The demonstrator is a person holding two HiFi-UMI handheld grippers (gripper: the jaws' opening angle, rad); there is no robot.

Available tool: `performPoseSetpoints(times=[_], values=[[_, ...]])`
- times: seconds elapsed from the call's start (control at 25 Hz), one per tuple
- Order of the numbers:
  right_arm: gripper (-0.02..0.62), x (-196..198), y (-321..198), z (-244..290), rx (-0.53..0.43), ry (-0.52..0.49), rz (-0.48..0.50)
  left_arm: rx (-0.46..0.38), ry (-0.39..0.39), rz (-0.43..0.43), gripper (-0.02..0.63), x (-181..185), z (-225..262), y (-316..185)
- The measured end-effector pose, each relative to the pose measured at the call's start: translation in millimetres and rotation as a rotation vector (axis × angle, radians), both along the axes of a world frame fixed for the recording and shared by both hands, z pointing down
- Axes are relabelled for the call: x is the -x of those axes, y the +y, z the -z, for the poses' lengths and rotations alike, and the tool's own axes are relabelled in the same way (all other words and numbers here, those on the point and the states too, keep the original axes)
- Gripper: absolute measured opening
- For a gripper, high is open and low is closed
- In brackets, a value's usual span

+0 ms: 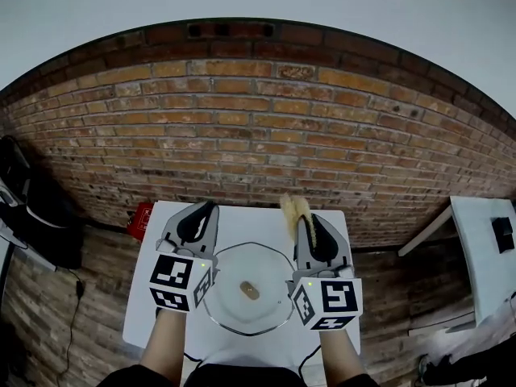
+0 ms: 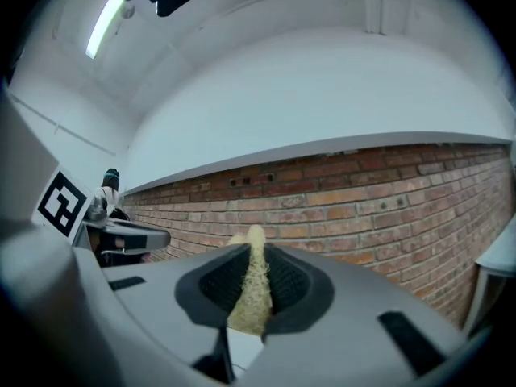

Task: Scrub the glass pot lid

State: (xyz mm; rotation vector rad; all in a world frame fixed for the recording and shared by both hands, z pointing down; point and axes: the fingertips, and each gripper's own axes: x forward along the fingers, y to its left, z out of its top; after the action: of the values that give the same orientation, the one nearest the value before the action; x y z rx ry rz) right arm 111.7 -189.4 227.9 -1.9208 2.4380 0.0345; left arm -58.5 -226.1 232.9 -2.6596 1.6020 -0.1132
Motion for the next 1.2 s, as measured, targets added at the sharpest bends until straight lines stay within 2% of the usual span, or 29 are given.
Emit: performPoseSetpoints(times=[0.12, 0.28, 0.48, 0.84, 1.2], values=[[0.058, 3, 1, 16, -0.034, 0.0, 0.006, -0.053, 0.014, 0.004, 0.021, 2, 22, 2], [0.058, 9, 2, 23, -0.052, 0.008, 0.014, -0.082, 0.008, 0.004, 0.021, 0, 30, 6], [0.058, 16, 3, 28, -0.061, 0.002, 0.021, -0.089, 0.04, 0.026, 0.021, 2, 36, 6], [0.057, 16, 1, 26, -0.058, 0.028, 0.003, -0.106, 0.047, 0.048, 0.023, 9, 42, 2], [0.057, 12, -1, 20, -0.042, 0.035, -0.01, -0.073, 0.05, 0.05, 0.023, 7, 28, -4]])
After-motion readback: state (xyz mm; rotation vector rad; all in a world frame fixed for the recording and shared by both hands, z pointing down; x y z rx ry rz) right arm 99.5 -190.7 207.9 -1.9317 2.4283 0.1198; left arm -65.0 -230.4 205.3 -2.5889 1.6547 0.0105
